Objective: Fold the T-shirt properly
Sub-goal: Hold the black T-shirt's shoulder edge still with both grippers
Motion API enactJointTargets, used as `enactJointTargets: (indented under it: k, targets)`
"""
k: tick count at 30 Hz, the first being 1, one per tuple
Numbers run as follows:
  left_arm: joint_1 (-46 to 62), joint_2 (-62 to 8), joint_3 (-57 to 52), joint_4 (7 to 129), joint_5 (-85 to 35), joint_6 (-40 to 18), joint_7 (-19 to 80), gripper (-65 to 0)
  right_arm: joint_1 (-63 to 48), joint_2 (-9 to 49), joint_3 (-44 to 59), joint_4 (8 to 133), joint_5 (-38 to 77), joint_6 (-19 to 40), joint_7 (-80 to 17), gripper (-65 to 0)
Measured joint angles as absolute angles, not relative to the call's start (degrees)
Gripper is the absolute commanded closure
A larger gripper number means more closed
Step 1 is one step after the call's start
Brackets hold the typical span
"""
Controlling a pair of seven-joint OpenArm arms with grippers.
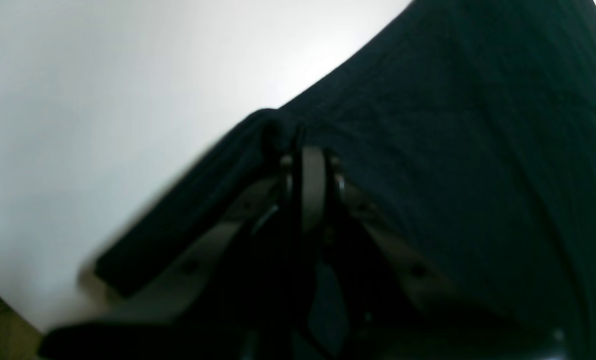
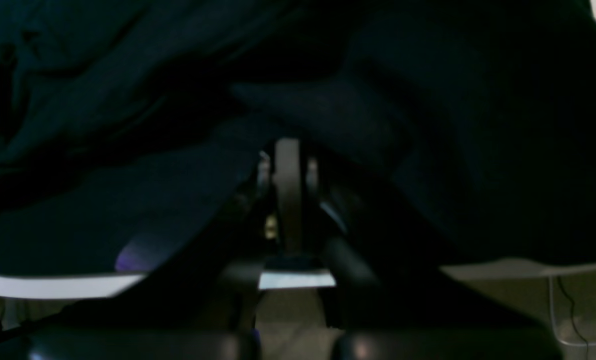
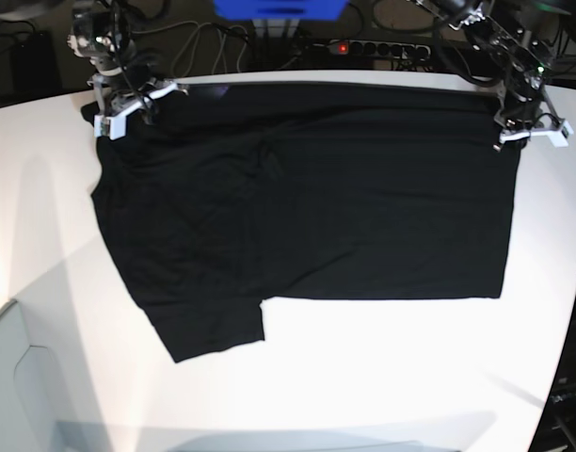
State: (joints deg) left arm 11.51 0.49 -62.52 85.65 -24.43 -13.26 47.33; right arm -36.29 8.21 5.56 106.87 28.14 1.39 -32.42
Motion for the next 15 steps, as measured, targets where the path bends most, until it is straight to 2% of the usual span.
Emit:
enactJointTargets:
  k: [15]
  targets:
    - [12.2, 1.0, -62.3, 89.7, -25.5, -11.8, 50.8, 0.0, -36.4, 8.2, 5.5, 110.9, 27.9, 1.1, -32.6, 0.0]
